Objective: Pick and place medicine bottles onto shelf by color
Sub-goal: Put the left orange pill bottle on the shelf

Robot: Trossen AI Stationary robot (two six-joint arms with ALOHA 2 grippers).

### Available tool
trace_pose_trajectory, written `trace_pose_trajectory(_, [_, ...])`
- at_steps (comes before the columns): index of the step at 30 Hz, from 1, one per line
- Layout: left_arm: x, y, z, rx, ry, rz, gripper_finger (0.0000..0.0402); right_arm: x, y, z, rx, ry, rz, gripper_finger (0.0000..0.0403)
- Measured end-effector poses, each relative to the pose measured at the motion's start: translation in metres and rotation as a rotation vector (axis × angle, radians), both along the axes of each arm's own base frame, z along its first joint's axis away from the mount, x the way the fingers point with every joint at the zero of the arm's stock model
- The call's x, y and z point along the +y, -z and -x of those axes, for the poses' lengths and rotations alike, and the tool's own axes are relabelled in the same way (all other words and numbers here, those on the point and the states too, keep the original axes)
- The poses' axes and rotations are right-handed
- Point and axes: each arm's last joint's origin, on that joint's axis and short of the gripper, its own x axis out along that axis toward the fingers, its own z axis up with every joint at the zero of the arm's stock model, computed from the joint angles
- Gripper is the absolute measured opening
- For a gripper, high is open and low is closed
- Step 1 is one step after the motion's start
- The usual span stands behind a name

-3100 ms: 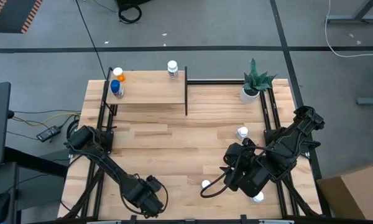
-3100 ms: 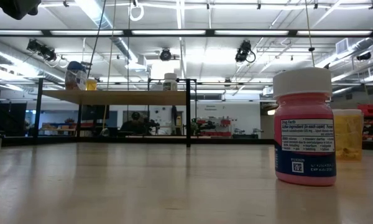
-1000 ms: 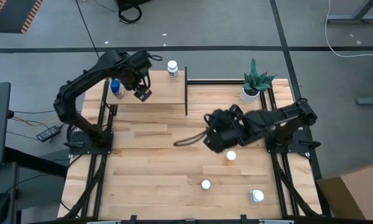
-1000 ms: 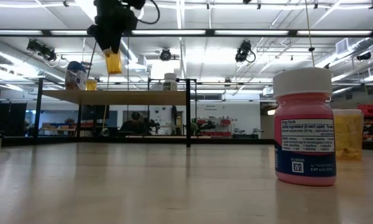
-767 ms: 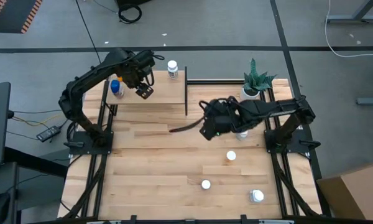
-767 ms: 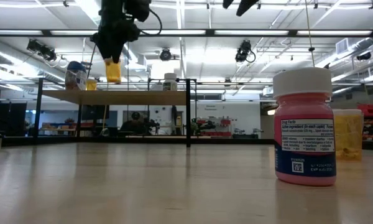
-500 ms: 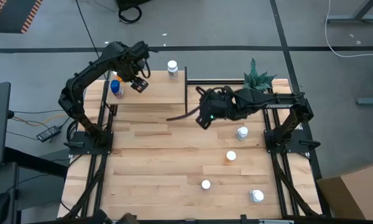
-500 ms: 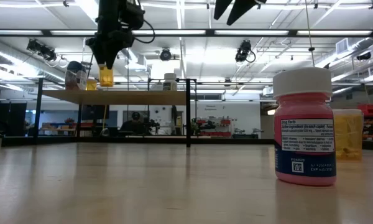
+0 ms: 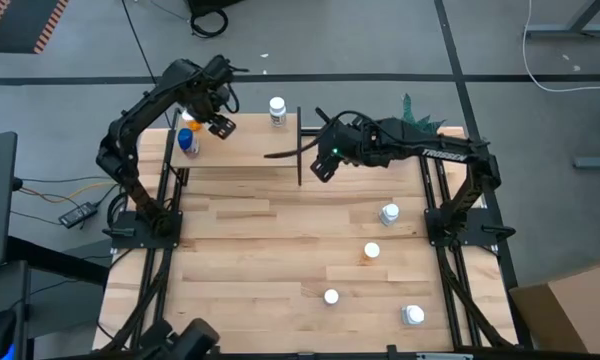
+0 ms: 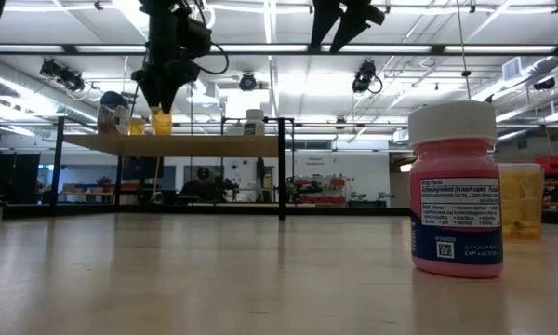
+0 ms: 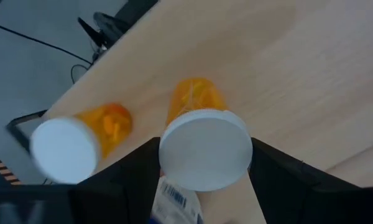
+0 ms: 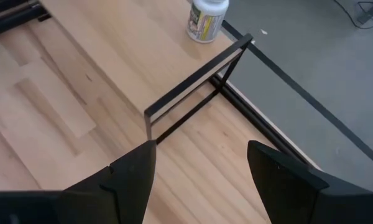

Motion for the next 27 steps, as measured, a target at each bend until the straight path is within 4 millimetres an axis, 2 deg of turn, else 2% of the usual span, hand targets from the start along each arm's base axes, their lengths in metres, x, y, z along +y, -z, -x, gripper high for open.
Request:
trace_pose_trajectory(5, [0.008,0.009,-0.007,0.016,0.006,0.033,0.0226,-0.008,0.0,0.001,0.007,0.003,-0.001,0.0261])
trace_pose_trajectory(15, [0.023,-0.025,-0.016,-0.055,0.061,-0.074,0.023,-0.013,0.0,0.001,0.002,0.012,-0.007,0.0261])
trace_pose_trajectory(21, [0.033,-0.012,-0.024,-0.001,0.065,-0.004,0.0227,-0.015,0.0,0.001,-0.001,0.018,-0.007,0.0261])
trace_pose_trajectory(27, [0.033,-0.012,-0.024,0.003,0.072,-0.003,0.0237,-0.015,0.0,0.001,0.0,0.018,-0.007,0.0261])
